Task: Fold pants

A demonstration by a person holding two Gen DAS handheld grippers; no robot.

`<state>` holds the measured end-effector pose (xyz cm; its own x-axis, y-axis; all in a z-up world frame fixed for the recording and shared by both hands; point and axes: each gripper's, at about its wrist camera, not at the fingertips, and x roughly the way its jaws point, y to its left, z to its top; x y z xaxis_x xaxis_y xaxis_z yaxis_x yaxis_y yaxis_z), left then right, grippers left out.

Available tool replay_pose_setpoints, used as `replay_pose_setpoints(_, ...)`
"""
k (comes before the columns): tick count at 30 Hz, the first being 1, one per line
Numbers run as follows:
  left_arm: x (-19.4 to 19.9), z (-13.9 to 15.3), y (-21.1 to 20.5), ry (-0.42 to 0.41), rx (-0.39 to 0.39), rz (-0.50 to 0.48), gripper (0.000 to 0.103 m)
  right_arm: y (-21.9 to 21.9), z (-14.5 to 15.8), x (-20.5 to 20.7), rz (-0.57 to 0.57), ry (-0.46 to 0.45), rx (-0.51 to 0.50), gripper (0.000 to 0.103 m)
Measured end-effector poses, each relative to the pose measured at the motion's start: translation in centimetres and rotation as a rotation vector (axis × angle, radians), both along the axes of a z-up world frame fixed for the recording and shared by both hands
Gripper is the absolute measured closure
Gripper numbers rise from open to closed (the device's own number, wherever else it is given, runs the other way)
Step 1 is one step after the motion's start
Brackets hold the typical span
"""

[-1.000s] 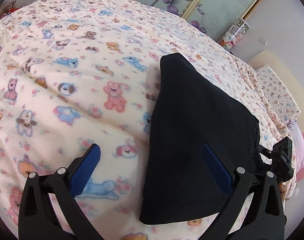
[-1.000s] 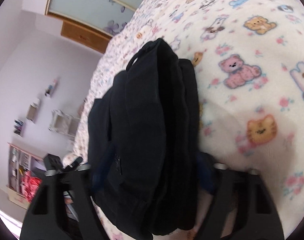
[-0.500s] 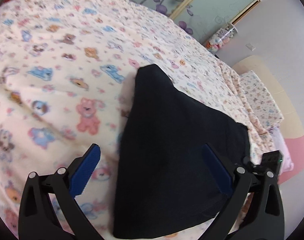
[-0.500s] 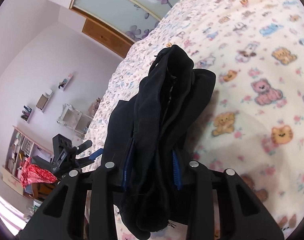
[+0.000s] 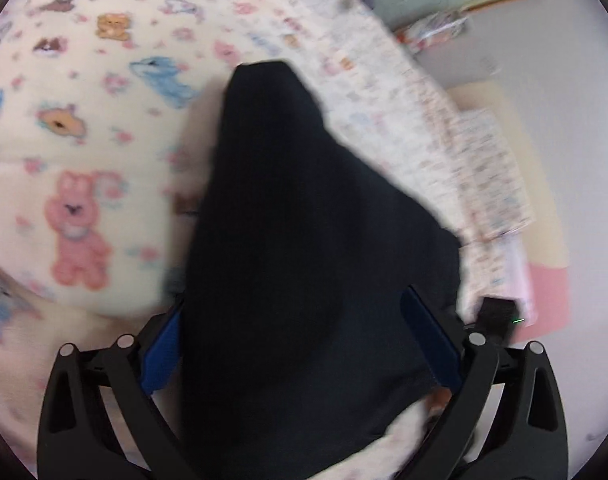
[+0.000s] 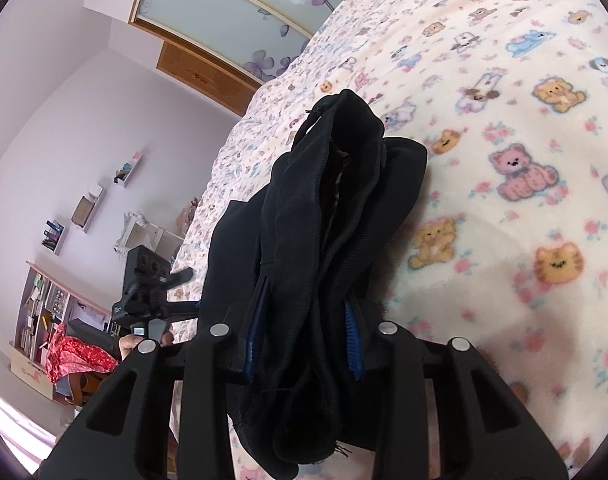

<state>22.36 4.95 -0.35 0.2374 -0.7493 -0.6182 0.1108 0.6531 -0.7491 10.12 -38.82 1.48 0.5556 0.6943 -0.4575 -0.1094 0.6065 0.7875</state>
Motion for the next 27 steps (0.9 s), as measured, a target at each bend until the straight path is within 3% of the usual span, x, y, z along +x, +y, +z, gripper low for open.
replay_pose_setpoints(6, -1.5, 1.2, 0.7, -0.086, -0.123, 0.02, 0.017, -0.3, -0.3, -0.1, -0.01, 0.01, 0.01, 0.068)
replay_pose_setpoints(7, -1.5, 1.3, 0.5, -0.093, -0.1, 0.022, 0.019, -0.4, -0.5, 0.0, -0.012, 0.015, 0.013, 0.068)
replay_pose_setpoints(9, -1.5, 1.0, -0.1, -0.083, -0.007, 0.029, 0.037, -0.5, -0.8, 0.0, -0.016, 0.024, 0.023, 0.068)
replay_pose_setpoints(11, -1.2, 0.4, -0.4, -0.051, 0.05, 0.048, 0.048, -0.7, -1.2, 0.0, -0.021, 0.038, 0.031, 0.068)
replay_pose_setpoints(19, -0.8, -0.1, 0.5, -0.001, 0.091, 0.102, 0.071, -1.1, -2.6, 0.1, -0.026, 0.073, 0.094, 0.068)
replay_pose_setpoints(21, -1.1, 0.3, 0.2, -0.028, 0.113, 0.105, 0.082, -0.9, -2.2, 0.0, -0.028, 0.059, 0.09, 0.07)
replay_pose_setpoints(27, -2.0, 1.8, -0.2, -0.116, 0.111, 0.121, 0.091, -1.0, -1.4, -0.2, -0.046, 0.03, 0.154, 0.072)
